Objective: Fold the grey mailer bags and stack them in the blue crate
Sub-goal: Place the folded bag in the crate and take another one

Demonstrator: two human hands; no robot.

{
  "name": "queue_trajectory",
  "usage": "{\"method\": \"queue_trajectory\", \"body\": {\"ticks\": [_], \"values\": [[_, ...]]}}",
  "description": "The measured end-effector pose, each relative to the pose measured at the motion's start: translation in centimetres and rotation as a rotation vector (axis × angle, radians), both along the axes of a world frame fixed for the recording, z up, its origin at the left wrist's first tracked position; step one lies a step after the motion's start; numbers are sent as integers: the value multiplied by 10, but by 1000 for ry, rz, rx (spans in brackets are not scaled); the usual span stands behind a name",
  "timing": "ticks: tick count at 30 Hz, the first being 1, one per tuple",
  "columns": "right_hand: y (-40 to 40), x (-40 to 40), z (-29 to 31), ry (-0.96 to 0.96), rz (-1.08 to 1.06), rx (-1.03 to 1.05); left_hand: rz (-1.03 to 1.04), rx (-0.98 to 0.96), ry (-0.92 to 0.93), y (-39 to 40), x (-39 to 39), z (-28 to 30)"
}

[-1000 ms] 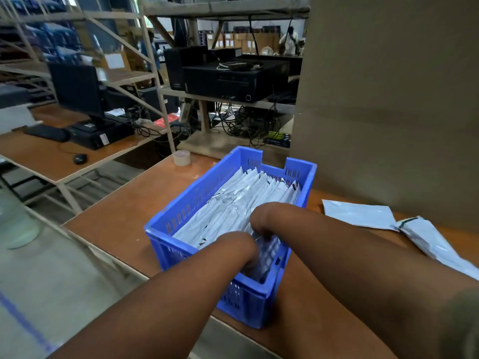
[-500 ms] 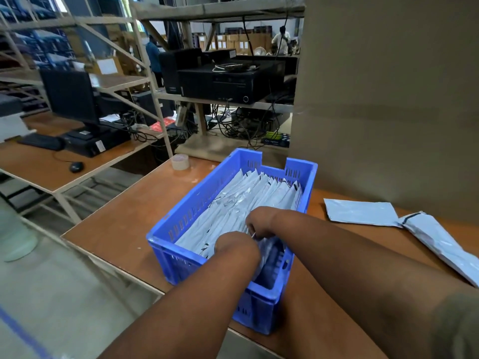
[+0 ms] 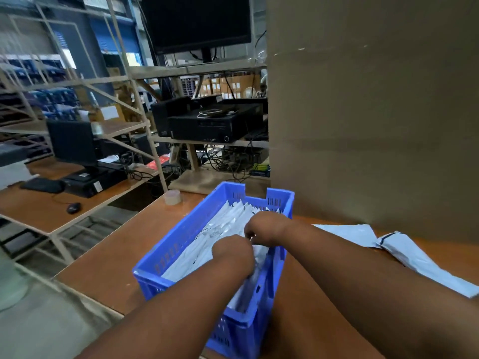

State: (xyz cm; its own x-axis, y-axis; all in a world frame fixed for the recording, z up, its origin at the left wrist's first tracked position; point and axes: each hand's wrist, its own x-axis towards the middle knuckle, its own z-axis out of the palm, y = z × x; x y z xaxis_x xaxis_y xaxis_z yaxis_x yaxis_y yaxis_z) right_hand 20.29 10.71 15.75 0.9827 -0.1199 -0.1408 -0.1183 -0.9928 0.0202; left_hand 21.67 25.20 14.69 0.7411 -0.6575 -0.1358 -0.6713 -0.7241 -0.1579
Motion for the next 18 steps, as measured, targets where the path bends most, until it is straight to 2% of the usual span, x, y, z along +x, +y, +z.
{"method": "queue_trajectory", "body": {"ticks": [4,8,13,18], "values": [[-48,-61,31,-115,-89,119,-62,-86,-82,-37,-17,31],[-108,-129,32,-189,-275,233,-216,-134,-161,-84,-48,45],[-174,-223,-5,-113,-475,248,-411,-199,-103,-162,-107,22],[-233,-313,-75,-93,-685,214,-612,-186,-19,-235,-175,-21]]}}
